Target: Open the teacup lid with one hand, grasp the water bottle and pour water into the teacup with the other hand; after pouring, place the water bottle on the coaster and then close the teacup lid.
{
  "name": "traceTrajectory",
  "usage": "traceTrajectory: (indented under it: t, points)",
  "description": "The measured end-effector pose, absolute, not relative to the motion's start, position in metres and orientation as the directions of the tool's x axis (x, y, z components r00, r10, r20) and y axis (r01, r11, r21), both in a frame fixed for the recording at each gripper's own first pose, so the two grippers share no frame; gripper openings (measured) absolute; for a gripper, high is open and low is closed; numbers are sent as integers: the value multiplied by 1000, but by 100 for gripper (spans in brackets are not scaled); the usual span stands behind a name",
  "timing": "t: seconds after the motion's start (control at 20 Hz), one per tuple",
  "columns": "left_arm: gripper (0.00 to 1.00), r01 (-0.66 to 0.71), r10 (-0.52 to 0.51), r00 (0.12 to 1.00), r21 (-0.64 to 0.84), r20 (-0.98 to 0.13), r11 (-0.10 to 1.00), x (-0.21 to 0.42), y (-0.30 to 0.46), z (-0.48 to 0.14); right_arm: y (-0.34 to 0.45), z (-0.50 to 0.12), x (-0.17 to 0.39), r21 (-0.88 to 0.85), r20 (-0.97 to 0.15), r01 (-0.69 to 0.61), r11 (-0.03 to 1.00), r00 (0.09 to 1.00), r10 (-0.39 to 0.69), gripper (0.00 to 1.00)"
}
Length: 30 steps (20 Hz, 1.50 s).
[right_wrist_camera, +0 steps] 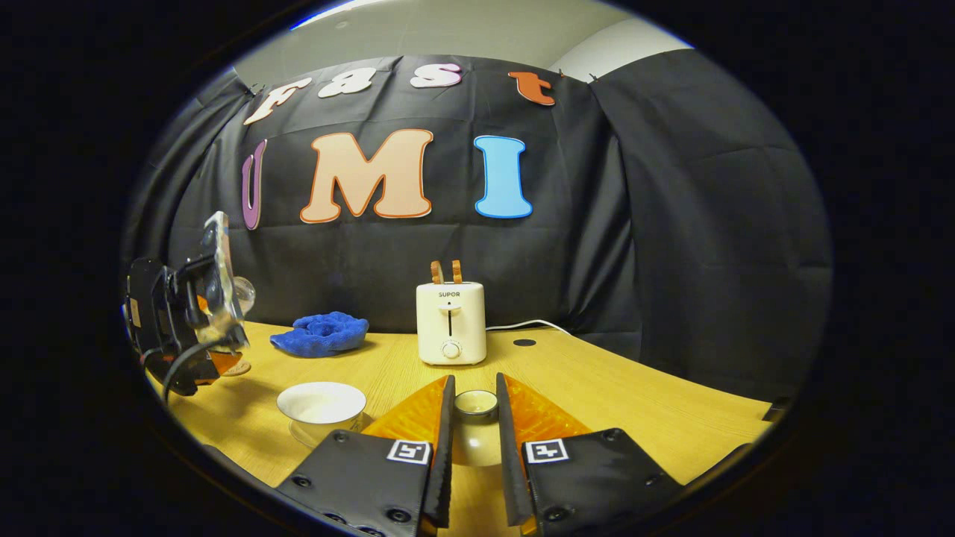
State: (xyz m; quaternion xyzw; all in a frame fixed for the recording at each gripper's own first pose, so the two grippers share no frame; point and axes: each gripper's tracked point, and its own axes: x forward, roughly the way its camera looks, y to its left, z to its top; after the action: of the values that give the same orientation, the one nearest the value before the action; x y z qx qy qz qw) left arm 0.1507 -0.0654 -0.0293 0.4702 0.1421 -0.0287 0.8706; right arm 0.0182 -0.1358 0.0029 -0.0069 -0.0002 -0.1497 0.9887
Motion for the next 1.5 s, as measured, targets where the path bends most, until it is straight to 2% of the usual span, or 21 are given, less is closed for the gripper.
traceTrajectory:
  t: [0.15, 0.2, 0.25, 0.4, 0.45, 0.6, 0.65, 0.75, 1.25, 1.3, 1.5]
  points:
    - [65, 158, 73, 950, 672, -303, 723, 151, -43, -31, -136, 3, 18, -14, 3, 296, 955, 955, -296, 32]
    - [63, 148, 67, 949, 626, -307, 765, 152, -37, -30, -136, 4, 18, -14, 5, 296, 955, 955, -296, 31]
    - [65, 143, 57, 948, 575, -315, 805, 153, -31, -28, -136, 4, 17, -14, 5, 296, 955, 955, -296, 32]
    - [65, 123, 13, 943, 383, -334, 916, 169, -12, -27, -136, 3, 18, -15, 6, 299, 954, 954, -299, 32]
    - [63, 118, 6, 944, 355, -330, 927, 172, -6, -25, -136, 4, 18, -14, 7, 300, 954, 954, -300, 32]
    - [66, 128, -28, 942, 280, -335, 951, 181, -3, -28, -136, 4, 17, -15, 7, 302, 953, 953, -302, 31]
    - [63, 140, -47, 939, 255, -340, 957, 183, -3, -30, -137, 4, 17, -15, 8, 302, 953, 953, -302, 31]
    - [65, 151, -66, 934, 222, -352, 963, 186, -2, -35, -137, 4, 18, -15, 6, 302, 953, 953, -302, 32]
    - [65, 204, -124, 933, 214, -338, 955, 208, -8, -40, -137, 4, 17, -15, 7, 307, 952, 952, -307, 32]
    - [70, 204, -126, 934, 209, -335, 956, 208, -8, -39, -138, 4, 17, -16, 7, 308, 951, 951, -308, 31]
    - [74, 209, -136, 924, 176, -358, 962, 205, -8, -52, -139, 4, 17, -15, 8, 313, 950, 950, -313, 32]
